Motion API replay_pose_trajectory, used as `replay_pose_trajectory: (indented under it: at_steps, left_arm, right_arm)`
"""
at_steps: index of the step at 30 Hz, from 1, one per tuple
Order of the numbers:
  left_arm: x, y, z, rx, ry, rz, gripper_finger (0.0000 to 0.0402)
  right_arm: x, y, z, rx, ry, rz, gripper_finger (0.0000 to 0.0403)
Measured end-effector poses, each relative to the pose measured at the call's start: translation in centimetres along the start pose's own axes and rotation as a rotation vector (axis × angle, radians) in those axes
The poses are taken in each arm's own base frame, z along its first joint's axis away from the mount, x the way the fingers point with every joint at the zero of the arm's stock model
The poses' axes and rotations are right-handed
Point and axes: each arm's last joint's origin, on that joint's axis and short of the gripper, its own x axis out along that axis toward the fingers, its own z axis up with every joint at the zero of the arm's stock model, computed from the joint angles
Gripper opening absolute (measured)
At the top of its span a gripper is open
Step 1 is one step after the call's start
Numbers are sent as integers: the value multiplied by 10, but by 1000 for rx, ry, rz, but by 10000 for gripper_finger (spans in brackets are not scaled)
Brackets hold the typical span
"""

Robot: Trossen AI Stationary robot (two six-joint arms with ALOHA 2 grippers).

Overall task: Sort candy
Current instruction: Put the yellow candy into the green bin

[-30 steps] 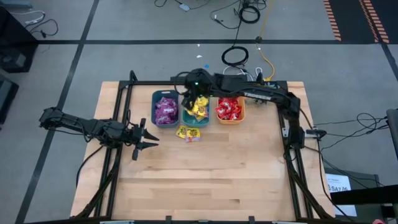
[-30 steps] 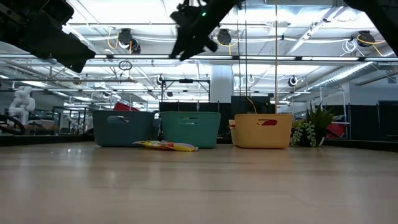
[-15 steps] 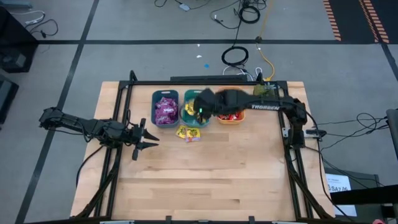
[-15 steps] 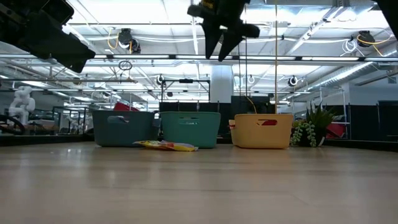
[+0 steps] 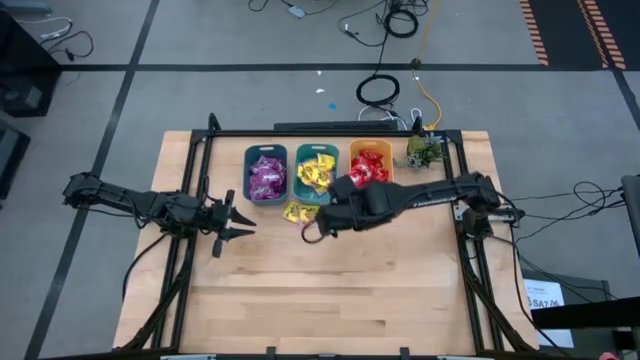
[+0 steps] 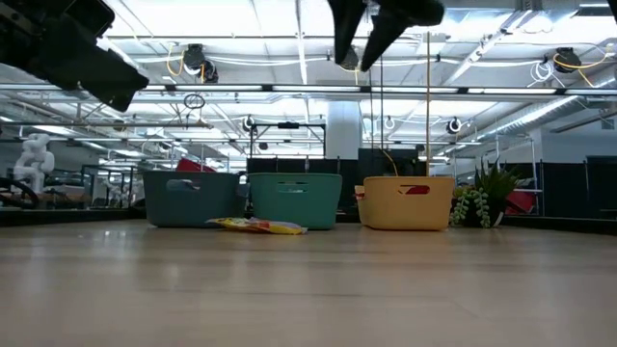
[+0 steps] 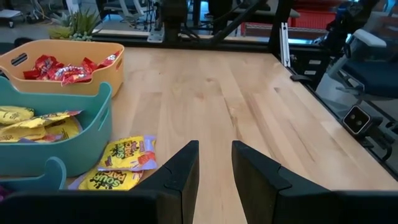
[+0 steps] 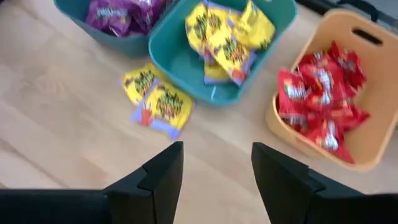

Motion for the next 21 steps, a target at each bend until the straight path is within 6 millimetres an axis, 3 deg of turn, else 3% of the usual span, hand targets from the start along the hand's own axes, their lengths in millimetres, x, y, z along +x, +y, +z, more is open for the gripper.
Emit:
replay_pose_trajectory:
  at_steps: [5,13,21]
  left_arm:
    - [0,0,4,-4,-42,-4,105]
    - [0,1,5,-113,-52,43,105]
    - [0,4,4,-239,-71,130,105]
  right_arm:
    - [-12,2,-22,-2,32,-29,183]
    - [-32,16,-54,-186,86,67,183]
    - [-31,16,-60,-299,118,97,183]
